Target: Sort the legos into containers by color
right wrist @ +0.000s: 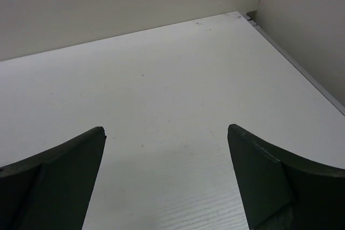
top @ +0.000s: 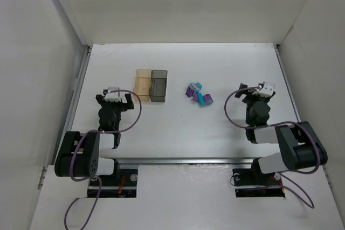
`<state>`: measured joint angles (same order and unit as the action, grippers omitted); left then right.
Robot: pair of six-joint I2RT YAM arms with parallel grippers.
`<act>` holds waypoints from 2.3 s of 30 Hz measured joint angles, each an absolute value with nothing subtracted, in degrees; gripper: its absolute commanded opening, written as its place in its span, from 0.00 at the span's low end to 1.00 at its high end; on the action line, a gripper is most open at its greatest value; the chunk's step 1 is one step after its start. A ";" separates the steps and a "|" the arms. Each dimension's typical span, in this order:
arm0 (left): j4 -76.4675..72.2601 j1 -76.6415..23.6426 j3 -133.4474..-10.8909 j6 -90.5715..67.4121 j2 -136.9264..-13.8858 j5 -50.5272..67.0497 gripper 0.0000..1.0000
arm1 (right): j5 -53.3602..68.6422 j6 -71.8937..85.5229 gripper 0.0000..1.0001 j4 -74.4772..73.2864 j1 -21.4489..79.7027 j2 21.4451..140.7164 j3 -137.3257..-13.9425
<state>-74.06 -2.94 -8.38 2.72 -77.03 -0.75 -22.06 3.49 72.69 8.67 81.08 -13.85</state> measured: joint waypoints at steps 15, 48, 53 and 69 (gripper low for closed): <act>-64.69 -4.40 -12.93 3.55 -73.14 -3.09 1.00 | -29.30 -13.39 1.00 29.69 15.84 74.26 -55.55; -1.48 -12.43 -52.07 12.32 -65.89 21.78 1.00 | 6.46 2.44 0.85 -33.06 23.99 104.29 -78.91; -1.48 -12.43 -51.77 11.57 -65.69 21.47 1.00 | 5.52 3.05 0.85 -33.36 23.99 107.24 -78.91; -1.63 -12.43 -51.64 11.25 -65.69 20.67 1.00 | 2.90 3.33 0.86 -33.10 25.50 110.76 -78.72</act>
